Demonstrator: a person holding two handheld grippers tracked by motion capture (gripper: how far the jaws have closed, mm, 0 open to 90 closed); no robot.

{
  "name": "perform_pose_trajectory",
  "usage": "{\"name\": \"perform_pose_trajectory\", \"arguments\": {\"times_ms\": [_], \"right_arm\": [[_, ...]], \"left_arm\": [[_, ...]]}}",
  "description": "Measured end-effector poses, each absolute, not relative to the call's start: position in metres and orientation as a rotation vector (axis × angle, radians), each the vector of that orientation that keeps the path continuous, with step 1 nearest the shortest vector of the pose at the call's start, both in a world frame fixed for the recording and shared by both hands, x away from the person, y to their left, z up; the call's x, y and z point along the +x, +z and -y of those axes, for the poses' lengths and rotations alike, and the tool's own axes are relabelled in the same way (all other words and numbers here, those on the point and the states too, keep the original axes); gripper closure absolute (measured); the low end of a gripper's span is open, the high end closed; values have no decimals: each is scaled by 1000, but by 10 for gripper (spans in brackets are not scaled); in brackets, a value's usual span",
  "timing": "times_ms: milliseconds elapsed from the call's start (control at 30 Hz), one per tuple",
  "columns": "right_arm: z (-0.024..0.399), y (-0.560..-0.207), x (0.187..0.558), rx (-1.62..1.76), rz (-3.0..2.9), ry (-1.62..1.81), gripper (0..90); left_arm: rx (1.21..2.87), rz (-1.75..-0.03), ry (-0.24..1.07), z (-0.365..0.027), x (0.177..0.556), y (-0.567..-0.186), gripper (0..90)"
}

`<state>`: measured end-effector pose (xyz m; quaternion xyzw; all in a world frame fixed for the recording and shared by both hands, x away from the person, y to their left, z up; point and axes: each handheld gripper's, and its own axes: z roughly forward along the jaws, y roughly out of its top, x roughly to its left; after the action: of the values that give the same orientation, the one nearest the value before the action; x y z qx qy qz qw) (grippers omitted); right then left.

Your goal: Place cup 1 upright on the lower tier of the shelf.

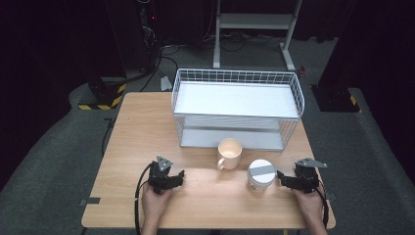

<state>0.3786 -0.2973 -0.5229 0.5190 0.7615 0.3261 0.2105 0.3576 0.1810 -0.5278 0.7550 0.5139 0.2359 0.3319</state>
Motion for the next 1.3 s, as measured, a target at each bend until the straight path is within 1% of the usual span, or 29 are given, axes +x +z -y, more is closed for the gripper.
{"name": "perform_pose_trajectory", "arguments": {"times_ms": [833, 1300], "right_arm": [[303, -516, 342, 1359, -2116, 1067, 154], [288, -515, 319, 1293, -2155, 1126, 136]], "left_arm": [[1970, -1351, 615, -181, 357, -528, 235], [1970, -1351, 615, -181, 357, -528, 235]]}}
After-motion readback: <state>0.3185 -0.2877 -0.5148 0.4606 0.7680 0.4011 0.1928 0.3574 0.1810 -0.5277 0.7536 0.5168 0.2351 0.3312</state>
